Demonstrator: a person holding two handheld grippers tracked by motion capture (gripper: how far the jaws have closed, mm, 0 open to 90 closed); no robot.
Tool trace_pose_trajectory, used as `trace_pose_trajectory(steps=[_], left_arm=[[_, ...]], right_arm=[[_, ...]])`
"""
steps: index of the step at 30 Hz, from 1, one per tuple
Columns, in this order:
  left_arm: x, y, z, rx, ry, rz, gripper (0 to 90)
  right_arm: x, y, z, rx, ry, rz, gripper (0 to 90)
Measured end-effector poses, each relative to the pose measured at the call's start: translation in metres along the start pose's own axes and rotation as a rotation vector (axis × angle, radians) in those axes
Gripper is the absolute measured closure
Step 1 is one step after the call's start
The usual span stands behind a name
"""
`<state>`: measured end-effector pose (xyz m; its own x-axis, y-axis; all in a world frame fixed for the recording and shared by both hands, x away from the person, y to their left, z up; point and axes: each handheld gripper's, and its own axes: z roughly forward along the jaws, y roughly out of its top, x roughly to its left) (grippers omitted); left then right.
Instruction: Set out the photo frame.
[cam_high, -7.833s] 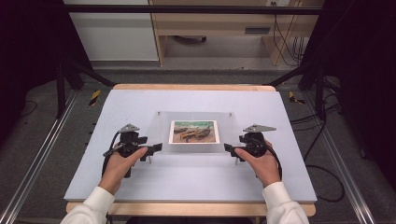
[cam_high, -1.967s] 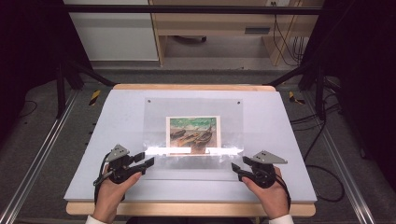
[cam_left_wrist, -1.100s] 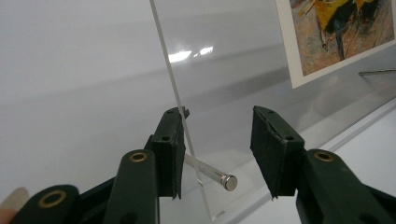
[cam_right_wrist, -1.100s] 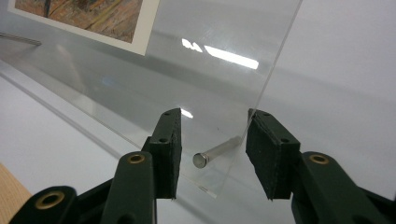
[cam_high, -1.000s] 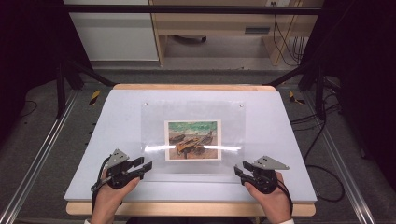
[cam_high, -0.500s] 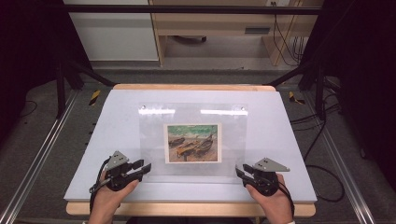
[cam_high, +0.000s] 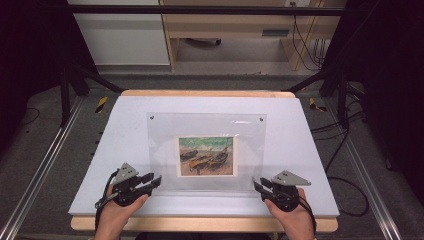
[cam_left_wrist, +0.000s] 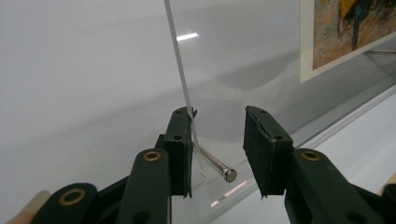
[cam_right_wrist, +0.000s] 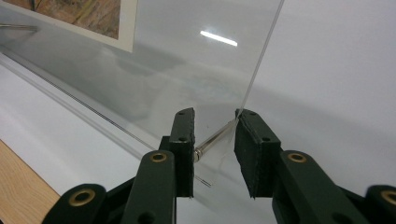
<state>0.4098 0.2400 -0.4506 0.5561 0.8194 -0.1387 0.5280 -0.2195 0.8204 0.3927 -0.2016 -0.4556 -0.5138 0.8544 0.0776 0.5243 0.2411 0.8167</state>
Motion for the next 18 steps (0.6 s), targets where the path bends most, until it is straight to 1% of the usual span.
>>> trace_pose_trajectory(steps=[4,8,15,16,18], left_arm=[[-0.001,-0.0005,-0.0003,0.004,0.003,0.003,62.1],[0.0005,-0.0006,-0.0005,0.003,-0.005,0.002,62.5],[0.0006,-0.0022,-0.0026,0.022,-0.012,0.015,63.7],[0.0001,-0.0026,-0.0027,0.023,-0.01,0.016,63.8],[-0.0005,-0.0033,-0.0032,0.028,-0.011,0.018,64.0]], right_arm=[[0.0003,-0.0005,-0.0005,0.004,-0.002,-0.002,69.7],[-0.0003,-0.0009,-0.0005,0.002,0.0,-0.001,70.0],[-0.0001,-0.0024,-0.0017,0.012,0.007,0.0,71.1],[0.0001,-0.0029,-0.0019,0.014,0.006,-0.005,71.1],[0.0013,-0.0036,-0.0023,0.018,0.006,0.001,71.3]])
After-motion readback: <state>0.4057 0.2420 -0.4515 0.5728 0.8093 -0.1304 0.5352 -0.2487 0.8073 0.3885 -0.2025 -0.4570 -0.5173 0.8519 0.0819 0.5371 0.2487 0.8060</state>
